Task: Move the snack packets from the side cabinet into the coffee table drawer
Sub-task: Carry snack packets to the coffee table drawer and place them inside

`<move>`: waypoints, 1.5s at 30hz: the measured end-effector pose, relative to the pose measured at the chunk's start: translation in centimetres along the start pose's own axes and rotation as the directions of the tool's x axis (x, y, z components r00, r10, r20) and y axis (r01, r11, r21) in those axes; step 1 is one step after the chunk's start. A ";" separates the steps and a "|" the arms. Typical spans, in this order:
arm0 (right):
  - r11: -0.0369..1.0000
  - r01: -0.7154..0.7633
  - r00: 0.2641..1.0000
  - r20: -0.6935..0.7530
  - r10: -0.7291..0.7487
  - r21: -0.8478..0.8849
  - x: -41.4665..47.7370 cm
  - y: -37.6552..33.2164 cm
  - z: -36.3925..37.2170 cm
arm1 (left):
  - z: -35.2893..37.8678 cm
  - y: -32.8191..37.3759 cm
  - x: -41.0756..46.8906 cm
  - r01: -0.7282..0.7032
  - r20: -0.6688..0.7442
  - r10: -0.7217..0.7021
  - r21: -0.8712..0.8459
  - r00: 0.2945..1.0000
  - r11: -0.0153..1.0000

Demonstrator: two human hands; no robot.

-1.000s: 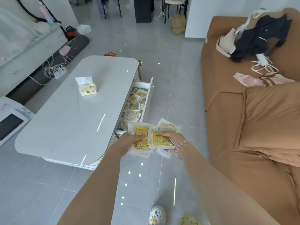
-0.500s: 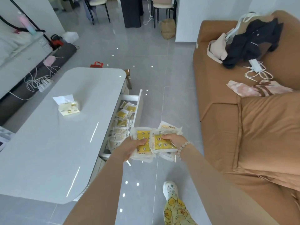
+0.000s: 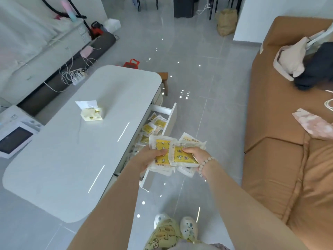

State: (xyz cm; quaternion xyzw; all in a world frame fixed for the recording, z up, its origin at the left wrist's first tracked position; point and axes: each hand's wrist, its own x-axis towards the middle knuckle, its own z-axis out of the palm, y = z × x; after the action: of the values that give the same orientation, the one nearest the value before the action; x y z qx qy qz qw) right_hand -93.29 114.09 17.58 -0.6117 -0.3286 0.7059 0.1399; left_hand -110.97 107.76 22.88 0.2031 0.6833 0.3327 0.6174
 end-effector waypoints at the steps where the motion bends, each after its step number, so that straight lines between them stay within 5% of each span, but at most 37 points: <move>1: 1.000 -0.019 1.000 0.017 0.019 -0.005 1.0 0.1 0.3 | -0.4 0.0 0.4 0.006 -0.007 -0.006 -0.001 1.000 1.000; 24: 0.923 -0.062 0.997 0.023 0.077 -0.379 18.1 -19.5 12.2 | -13.7 10.1 20.4 0.088 -0.087 -0.108 -0.211 0.990 0.974; 34: 0.833 -0.230 0.967 -0.022 0.254 -0.504 25.0 -18.7 13.6 | -13.9 7.0 25.9 0.204 -0.141 -0.276 -0.388 0.951 0.899; 45: 0.604 -0.305 0.909 -0.035 0.416 -0.736 39.6 -12.9 16.9 | -14.4 -3.1 36.3 0.348 -0.156 -0.535 -0.605 0.830 0.716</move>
State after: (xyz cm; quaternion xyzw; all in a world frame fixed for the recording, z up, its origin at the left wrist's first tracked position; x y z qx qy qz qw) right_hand -120.48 142.53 -4.20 -0.6185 -0.4597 0.5710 -0.2830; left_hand -130.29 127.69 -4.77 -0.2124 0.6762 0.3844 0.5915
